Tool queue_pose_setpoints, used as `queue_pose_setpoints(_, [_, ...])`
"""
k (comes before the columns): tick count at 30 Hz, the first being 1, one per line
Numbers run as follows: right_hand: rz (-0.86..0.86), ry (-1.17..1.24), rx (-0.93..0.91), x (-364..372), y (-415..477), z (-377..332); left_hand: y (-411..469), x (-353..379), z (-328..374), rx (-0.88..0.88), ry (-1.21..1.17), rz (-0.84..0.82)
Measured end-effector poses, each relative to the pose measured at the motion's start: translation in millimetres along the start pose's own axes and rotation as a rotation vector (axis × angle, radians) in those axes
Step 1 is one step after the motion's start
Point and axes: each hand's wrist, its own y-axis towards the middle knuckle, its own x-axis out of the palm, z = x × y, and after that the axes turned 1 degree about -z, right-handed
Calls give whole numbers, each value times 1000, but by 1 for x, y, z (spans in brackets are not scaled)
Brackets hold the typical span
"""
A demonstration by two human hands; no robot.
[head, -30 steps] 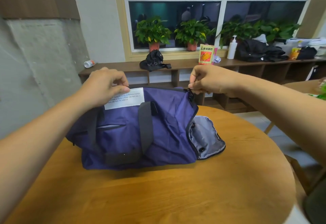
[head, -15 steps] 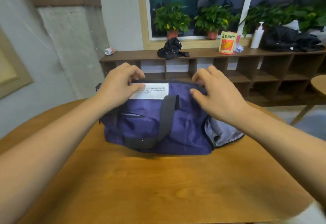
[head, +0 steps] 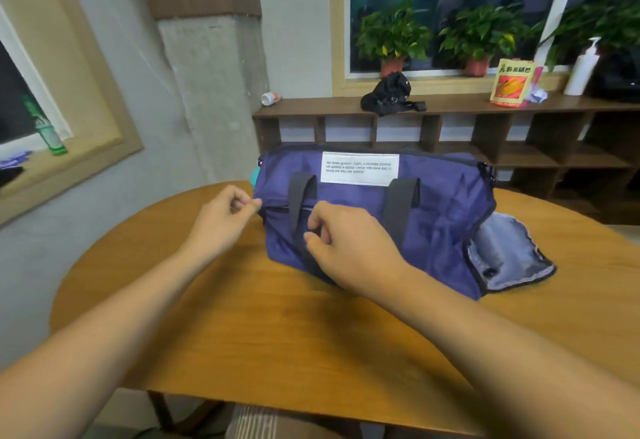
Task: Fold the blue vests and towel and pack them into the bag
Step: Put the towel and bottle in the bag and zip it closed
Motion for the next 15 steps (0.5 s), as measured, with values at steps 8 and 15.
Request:
queue_pose_setpoints(8, [-164, 303, 231, 66, 10, -16, -21, 16, 0, 3, 80, -76])
queue_pose_setpoints(15, [-144, 154, 243, 86, 2, -14, -24, 10, 4, 76, 122, -16])
